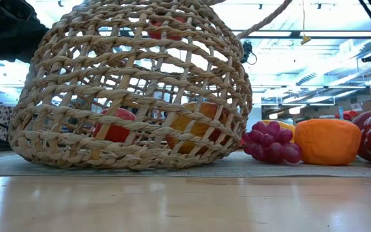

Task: Build produce basket
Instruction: Put the left red apple into the basket

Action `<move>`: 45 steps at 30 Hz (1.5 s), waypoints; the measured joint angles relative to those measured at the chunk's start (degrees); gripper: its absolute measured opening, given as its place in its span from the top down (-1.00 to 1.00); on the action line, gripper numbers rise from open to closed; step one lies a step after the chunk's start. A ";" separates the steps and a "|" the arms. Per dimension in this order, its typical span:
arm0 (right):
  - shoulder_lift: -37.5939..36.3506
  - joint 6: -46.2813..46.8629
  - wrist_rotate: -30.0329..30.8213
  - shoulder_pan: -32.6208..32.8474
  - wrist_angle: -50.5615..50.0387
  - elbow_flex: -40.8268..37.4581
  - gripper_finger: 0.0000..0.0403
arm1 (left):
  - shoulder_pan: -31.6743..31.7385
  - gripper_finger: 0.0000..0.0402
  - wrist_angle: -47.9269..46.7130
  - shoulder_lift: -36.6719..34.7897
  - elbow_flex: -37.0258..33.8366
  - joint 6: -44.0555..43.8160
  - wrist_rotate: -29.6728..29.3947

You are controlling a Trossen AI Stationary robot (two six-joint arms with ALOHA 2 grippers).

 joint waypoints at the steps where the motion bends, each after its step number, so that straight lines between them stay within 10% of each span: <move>1: 0.00 1.22 -2.29 -0.64 0.02 0.00 -0.58 | -0.02 0.86 -0.02 0.00 0.00 -0.02 0.00; 11: 0.00 10.21 -20.71 -3.96 0.66 0.00 -0.58 | 0.00 0.83 0.00 0.00 0.00 0.02 0.00; 45: 11.04 -13.72 -22.58 -2.41 1.84 0.49 -0.84 | 0.00 0.85 0.21 0.00 -0.02 -0.01 0.00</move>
